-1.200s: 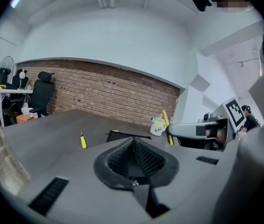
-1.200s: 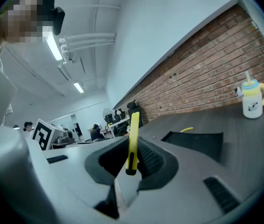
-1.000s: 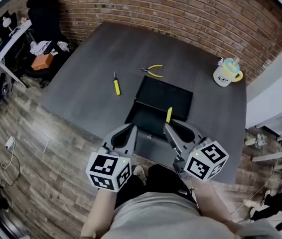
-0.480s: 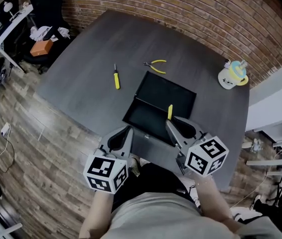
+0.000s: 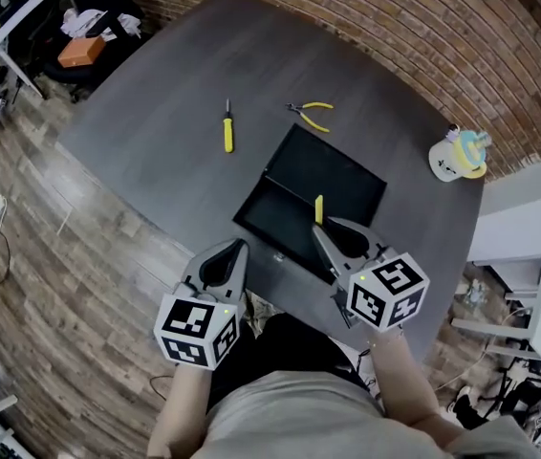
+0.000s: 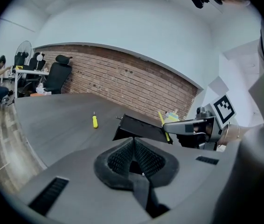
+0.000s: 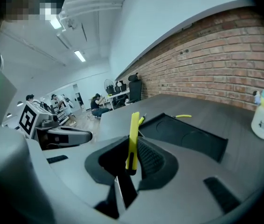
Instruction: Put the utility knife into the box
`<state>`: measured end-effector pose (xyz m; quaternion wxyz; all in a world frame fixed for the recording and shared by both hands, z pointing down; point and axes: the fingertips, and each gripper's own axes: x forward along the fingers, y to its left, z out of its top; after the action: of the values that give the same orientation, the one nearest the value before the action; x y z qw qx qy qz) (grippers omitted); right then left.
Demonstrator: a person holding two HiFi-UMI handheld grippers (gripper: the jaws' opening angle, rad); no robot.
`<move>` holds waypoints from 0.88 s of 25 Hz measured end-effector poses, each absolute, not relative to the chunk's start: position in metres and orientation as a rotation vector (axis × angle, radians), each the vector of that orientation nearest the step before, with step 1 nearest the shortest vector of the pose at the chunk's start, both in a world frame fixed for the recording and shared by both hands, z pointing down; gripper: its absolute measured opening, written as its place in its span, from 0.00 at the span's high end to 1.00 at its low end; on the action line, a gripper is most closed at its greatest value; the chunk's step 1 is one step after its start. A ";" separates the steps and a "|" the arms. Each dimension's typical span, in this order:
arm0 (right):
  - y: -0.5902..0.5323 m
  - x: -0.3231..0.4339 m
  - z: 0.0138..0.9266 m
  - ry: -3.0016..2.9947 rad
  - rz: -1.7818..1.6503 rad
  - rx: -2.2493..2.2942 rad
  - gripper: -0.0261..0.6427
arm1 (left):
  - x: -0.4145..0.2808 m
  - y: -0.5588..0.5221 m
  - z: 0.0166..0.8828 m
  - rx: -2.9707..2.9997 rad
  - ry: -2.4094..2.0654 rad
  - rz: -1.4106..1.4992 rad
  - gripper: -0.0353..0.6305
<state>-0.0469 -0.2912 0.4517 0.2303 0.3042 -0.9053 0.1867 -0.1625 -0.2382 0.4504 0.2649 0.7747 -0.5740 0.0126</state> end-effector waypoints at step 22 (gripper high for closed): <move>-0.296 -0.072 0.572 -1.988 0.534 0.566 0.86 | -0.167 -0.226 0.507 1.949 -1.513 0.091 0.91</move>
<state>-0.0721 -0.2961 0.5725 0.4822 0.2321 -0.8158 0.2190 -0.1667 -0.2262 0.5066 0.3300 0.7451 -0.5786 0.0348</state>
